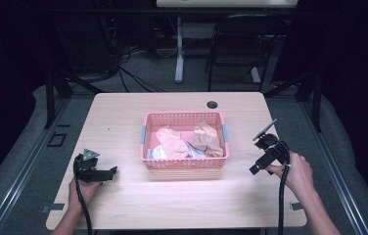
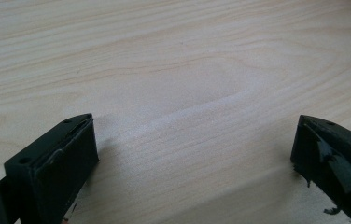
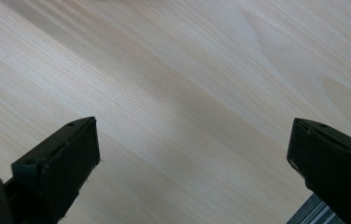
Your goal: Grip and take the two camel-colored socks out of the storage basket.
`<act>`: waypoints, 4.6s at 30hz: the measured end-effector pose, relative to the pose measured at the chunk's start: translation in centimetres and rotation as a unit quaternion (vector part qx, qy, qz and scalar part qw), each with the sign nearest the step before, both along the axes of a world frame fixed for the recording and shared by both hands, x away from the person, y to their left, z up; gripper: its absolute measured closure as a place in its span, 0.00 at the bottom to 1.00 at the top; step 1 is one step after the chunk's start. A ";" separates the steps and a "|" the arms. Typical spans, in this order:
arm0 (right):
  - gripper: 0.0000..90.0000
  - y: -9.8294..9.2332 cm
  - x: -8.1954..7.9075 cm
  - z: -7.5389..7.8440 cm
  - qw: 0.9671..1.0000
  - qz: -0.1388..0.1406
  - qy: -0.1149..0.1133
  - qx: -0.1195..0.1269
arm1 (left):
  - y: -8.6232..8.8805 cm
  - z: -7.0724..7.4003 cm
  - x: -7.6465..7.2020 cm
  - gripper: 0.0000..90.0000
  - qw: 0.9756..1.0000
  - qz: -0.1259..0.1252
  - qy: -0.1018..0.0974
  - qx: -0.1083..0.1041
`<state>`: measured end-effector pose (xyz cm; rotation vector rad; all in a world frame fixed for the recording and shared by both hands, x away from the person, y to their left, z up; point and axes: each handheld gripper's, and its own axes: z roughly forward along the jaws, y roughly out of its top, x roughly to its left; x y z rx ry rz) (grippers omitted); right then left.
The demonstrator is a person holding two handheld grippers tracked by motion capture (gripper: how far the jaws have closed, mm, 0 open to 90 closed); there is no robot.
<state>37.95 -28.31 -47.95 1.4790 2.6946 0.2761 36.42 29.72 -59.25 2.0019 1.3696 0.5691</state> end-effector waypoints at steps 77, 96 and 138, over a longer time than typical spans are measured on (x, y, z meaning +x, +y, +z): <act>0.67 17.2 10.8 -2.2 0.990 0.101 0.056 -0.075 | 0.1 0.0 -0.2 0.01 1.000 -0.005 0.001 -0.003; 0.91 16.2 10.5 -0.2 0.994 0.090 0.030 -0.059 | 0.1 0.0 -0.2 0.01 1.000 -0.005 0.001 -0.003; 0.93 16.3 7.6 10.8 0.992 0.114 -0.042 -0.020 | 0.1 0.0 -0.2 0.01 1.000 -0.005 0.001 -0.003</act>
